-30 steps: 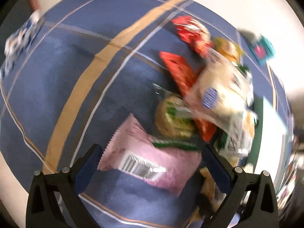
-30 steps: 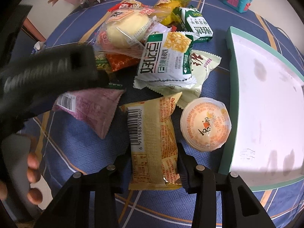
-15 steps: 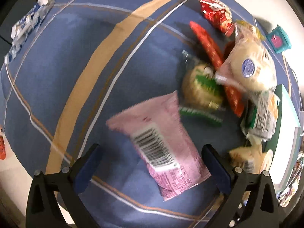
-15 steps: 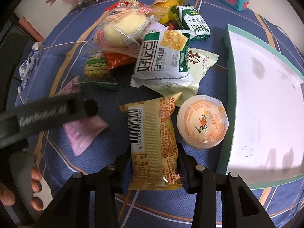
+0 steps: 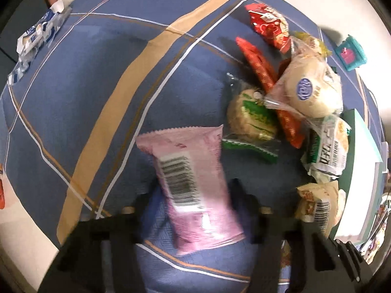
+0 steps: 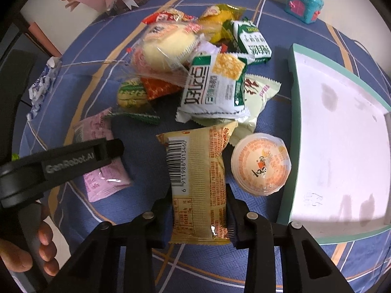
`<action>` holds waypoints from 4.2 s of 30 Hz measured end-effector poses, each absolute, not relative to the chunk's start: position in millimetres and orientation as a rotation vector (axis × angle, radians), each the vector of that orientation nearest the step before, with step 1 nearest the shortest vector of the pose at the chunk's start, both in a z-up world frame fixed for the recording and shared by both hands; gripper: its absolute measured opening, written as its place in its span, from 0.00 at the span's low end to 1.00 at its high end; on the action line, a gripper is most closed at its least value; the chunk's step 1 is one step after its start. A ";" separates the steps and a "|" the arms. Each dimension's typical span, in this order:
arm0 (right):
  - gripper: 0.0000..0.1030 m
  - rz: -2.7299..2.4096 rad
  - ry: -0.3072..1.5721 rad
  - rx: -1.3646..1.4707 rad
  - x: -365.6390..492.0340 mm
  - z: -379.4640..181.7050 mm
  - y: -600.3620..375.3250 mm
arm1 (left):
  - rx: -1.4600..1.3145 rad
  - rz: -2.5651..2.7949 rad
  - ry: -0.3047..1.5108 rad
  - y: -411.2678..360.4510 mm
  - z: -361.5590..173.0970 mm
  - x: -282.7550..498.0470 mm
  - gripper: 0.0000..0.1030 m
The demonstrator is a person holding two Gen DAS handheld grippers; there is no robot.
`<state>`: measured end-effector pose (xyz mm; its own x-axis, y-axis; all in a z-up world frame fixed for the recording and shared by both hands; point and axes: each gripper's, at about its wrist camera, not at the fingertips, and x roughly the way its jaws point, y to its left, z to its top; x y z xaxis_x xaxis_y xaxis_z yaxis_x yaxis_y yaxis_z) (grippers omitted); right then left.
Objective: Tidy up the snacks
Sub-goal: 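Grasp the pink cake with the left tool while the right tool grasps the yellow bread, then carry both packs over the tray and open both tools to release them, then move the right tool to the orange jelly cup while the left tool reaches the green biscuit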
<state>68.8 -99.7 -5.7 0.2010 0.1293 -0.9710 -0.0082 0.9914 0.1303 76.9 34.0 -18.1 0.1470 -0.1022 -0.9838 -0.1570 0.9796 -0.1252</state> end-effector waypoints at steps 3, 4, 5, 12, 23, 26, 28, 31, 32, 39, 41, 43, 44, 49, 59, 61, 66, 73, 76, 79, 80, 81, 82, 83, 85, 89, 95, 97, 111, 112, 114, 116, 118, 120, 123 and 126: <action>0.36 0.098 1.354 0.111 68.4 0.8 -98.6 | -0.235 0.024 1.417 33.8 -12.3 76.9 0.41; 0.36 0.099 1.349 0.115 68.7 2.8 -98.4 | -0.242 0.018 1.414 33.7 -10.2 76.9 0.39; 0.36 0.101 1.342 0.120 69.0 5.5 -98.6 | -0.248 0.013 1.409 33.6 -8.3 77.1 0.38; 0.36 0.122 1.273 0.170 54.6 38.4 -114.2 | -0.295 -0.023 1.314 33.0 22.8 75.0 0.38; 0.36 -0.099 1.155 0.280 44.1 89.4 -203.9 | -0.263 -0.100 1.169 10.2 68.5 67.6 0.38; 0.36 -0.239 1.151 0.272 42.5 92.5 -245.2 | -0.238 -0.145 1.179 -13.6 66.4 68.9 0.38; 0.36 -0.300 1.149 0.284 41.5 93.0 -263.8 | -0.207 -0.185 1.178 -33.6 68.6 70.7 0.38; 0.36 -0.352 1.146 0.351 39.3 90.4 -291.1 | -0.160 -0.256 1.168 -65.7 69.8 74.2 0.38; 0.36 -0.367 1.147 0.374 39.9 88.3 -299.4 | -0.145 -0.279 1.167 -77.4 70.7 75.4 0.38; 0.36 -0.412 1.132 0.460 53.6 70.0 -334.5 | -0.027 -0.398 1.168 -158.8 67.2 83.0 0.38; 0.36 -0.428 1.129 0.458 59.4 63.3 -344.3 | -0.008 -0.429 1.177 -177.9 59.8 87.0 0.38; 0.36 -0.445 1.129 0.459 65.5 57.4 -352.3 | 0.000 -0.441 1.196 -193.1 50.6 93.7 0.38; 0.36 -0.460 1.127 0.459 66.3 54.9 -359.6 | 0.011 -0.443 1.198 -200.0 47.1 96.9 0.38; 0.36 -0.450 1.108 0.460 73.2 42.8 -384.8 | 0.058 -0.462 1.193 -229.6 33.6 110.9 0.38; 0.55 -0.496 1.153 0.469 78.6 26.4 -409.5 | 0.072 -0.442 1.202 -243.7 27.4 128.3 0.75; 0.58 -0.484 1.165 0.468 78.6 26.5 -407.7 | 0.075 -0.422 1.214 -239.8 29.1 128.6 0.84; 0.85 -0.469 1.174 0.428 73.4 32.1 -399.0 | 0.101 -0.361 1.224 -227.3 35.5 124.2 0.94; 0.98 -0.478 1.162 0.399 55.0 44.3 -389.0 | 0.079 -0.334 1.210 -205.2 41.5 106.4 0.94; 1.00 -0.480 1.167 0.370 47.6 49.9 -381.9 | 0.056 -0.336 1.215 -193.4 42.3 97.7 0.94; 1.00 -0.471 1.160 0.395 40.2 54.7 -377.3 | 0.033 -0.316 1.208 -179.0 48.0 92.1 0.94; 1.00 -0.468 1.161 0.407 37.5 55.3 -374.7 | 0.033 -0.302 1.206 -173.1 50.4 90.2 0.94; 1.00 -0.464 1.164 0.411 36.2 55.3 -372.8 | 0.037 -0.296 1.205 -169.1 52.6 88.6 0.94; 1.00 -0.463 1.169 0.413 34.9 55.0 -370.0 | 0.040 -0.292 1.206 -163.0 54.8 86.8 0.94; 1.00 -0.455 1.178 0.410 33.4 54.5 -365.6 | 0.040 -0.287 1.206 -158.0 56.9 85.7 0.94; 1.00 -0.441 1.188 0.399 32.2 54.8 -357.7 | 0.025 -0.273 1.195 -144.2 63.0 83.3 0.94; 1.00 -0.393 1.192 0.385 31.9 60.1 -334.5 | -0.021 -0.228 1.165 -106.6 74.3 82.7 0.98; 1.00 -0.288 1.167 0.354 42.4 76.1 -289.8 | -0.048 -0.092 1.158 -41.0 79.1 89.6 1.00; 1.00 -0.251 1.161 0.347 47.0 79.0 -273.8 | -0.097 -0.057 1.151 -19.1 80.4 92.6 1.00; 1.00 -0.022 1.220 0.256 71.0 51.1 -178.9 | -0.198 0.013 1.230 36.6 54.7 101.8 1.00; 1.00 -0.014 1.228 0.258 72.2 48.2 -179.1 | -0.195 0.009 1.242 34.9 51.5 103.1 1.00; 1.00 0.000 1.243 0.262 75.1 41.7 -177.5 | -0.188 0.002 1.260 32.2 46.7 103.9 1.00; 1.00 0.016 1.247 0.311 75.4 36.8 -179.8 | -0.171 0.007 1.270 29.9 44.2 104.1 1.00; 1.00 0.007 1.237 0.346 74.9 36.0 -183.6 | -0.168 0.018 1.266 31.1 43.9 104.4 1.00; 1.00 -0.018 1.225 0.353 74.9 37.9 -186.5 | -0.177 0.029 1.267 33.3 42.9 105.6 1.00; 1.00 -0.008 1.226 0.303 77.8 40.4 -184.3 | -0.187 0.055 1.279 36.4 37.9 107.0 1.00; 1.00 0.021 1.251 0.282 79.9 36.2 -180.3 | -0.184 0.056 1.324 35.8 28.2 109.6 1.00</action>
<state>79.9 -180.3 36.2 0.3187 0.1689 -0.9327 0.1377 0.9653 0.2219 109.6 35.8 28.2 0.2454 -0.0635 -0.9673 -0.1455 0.9841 -0.1015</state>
